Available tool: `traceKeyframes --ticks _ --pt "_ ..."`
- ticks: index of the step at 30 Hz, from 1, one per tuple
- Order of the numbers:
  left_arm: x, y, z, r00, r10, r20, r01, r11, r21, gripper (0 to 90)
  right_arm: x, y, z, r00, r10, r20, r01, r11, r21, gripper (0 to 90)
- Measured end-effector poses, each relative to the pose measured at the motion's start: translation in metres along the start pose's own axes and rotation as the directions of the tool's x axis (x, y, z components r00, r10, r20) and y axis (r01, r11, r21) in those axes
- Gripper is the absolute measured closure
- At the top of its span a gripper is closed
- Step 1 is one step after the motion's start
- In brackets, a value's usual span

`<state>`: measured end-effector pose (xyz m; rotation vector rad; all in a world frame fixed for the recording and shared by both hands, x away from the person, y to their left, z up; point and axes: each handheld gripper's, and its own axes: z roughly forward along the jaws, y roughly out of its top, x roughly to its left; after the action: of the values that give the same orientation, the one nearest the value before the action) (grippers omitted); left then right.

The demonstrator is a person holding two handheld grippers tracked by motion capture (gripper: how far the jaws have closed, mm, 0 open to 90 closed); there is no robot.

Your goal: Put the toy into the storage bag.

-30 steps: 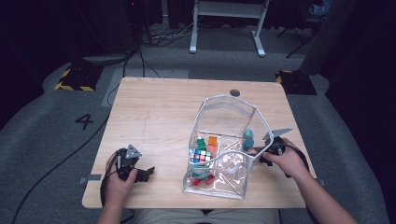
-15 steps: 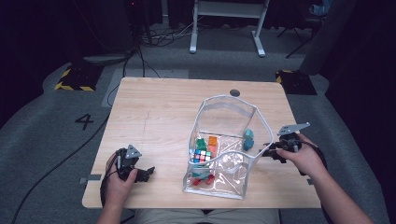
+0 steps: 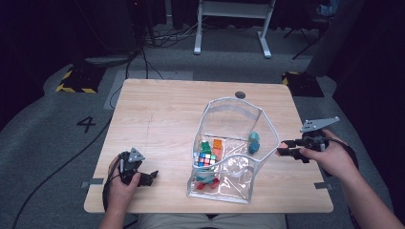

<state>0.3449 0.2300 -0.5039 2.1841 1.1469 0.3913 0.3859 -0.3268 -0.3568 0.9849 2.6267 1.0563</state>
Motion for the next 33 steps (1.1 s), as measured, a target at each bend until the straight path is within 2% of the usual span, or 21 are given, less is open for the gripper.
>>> traceKeyframes --ticks 9,21,27,33 --pt "0.000 0.000 0.000 1.0000 0.000 0.000 0.000 1.0000 0.000 0.0 0.010 0.017 -0.032 0.9995 -0.030 -0.006 0.030 1.000 -0.010 59.2" --pt "0.000 0.000 0.000 1.0000 0.000 -0.001 0.000 1.0000 0.000 0.0 0.020 0.045 -0.058 0.9979 -0.064 -0.013 0.063 0.997 -0.036 59.2" --pt "0.000 0.000 0.000 1.0000 0.002 -0.002 -0.002 1.0000 -0.001 0.0 0.028 0.063 -0.060 0.9942 -0.105 -0.024 0.104 0.994 -0.046 59.3" --pt "0.000 0.000 0.000 1.0000 0.002 -0.001 -0.002 1.0000 -0.002 0.0 0.039 0.088 -0.048 0.9851 -0.159 -0.064 0.156 0.987 -0.049 59.3"
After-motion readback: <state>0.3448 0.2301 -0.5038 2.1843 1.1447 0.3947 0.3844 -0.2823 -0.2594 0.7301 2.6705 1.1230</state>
